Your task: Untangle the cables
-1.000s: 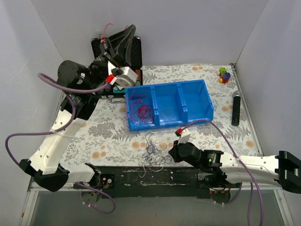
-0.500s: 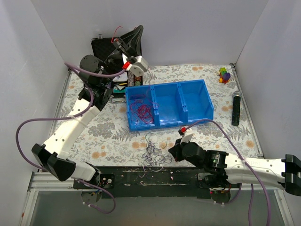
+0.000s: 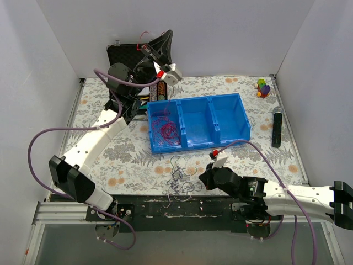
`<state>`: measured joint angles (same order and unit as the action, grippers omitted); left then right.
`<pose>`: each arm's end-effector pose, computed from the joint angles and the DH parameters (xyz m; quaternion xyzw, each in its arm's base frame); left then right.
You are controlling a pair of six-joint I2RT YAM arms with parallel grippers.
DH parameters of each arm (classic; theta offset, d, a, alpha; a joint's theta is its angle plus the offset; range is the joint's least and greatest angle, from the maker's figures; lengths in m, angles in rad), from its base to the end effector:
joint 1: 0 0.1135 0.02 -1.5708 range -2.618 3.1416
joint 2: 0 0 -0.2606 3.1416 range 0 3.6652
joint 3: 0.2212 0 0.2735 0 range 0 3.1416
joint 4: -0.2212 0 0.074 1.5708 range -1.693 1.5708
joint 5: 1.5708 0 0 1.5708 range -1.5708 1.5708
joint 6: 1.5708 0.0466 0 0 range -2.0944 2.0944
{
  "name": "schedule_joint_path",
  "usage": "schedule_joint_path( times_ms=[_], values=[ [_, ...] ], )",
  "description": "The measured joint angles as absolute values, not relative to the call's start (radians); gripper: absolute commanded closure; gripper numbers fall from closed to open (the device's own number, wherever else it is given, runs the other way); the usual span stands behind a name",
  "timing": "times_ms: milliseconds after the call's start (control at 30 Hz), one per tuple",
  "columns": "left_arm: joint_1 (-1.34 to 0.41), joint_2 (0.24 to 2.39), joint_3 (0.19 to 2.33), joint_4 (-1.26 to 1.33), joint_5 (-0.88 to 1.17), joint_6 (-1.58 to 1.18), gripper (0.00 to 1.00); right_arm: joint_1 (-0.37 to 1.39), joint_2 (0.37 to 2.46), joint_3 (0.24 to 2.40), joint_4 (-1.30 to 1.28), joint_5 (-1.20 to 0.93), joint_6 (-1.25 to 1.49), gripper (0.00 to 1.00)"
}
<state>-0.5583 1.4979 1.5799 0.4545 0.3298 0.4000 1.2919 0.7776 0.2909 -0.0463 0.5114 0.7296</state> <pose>0.3003 -0.2054 0.5154 0.3515 0.3670 -0.1487 0.8483 0.0761 0.1831 0.1663 -0.1126 0.8419 0.2898 0.4410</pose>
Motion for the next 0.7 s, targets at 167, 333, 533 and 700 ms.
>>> schedule_joint_path(
  times_ms=[167, 333, 533, 700],
  values=[
    [-0.532, 1.497, 1.485, 0.501, 0.309, 0.404, 1.00, 1.291, 0.772, 0.291, -0.046, 0.511, 0.730, 0.99],
    [-0.517, 1.496, 1.353, 0.513, 0.294, 0.403, 1.00, 1.291, 0.764, 0.290, -0.047, 0.510, 0.730, 0.99],
    [-0.516, 1.472, 1.224, 0.407, 0.321, 0.379, 1.00, 1.291, 0.740, 0.290, -0.056, 0.511, 0.731, 0.99],
    [-0.515, 1.428, 1.167, 0.239, 0.374, 0.346, 1.00, 1.292, 0.705, 0.290, -0.073, 0.514, 0.732, 0.99]
  ],
)
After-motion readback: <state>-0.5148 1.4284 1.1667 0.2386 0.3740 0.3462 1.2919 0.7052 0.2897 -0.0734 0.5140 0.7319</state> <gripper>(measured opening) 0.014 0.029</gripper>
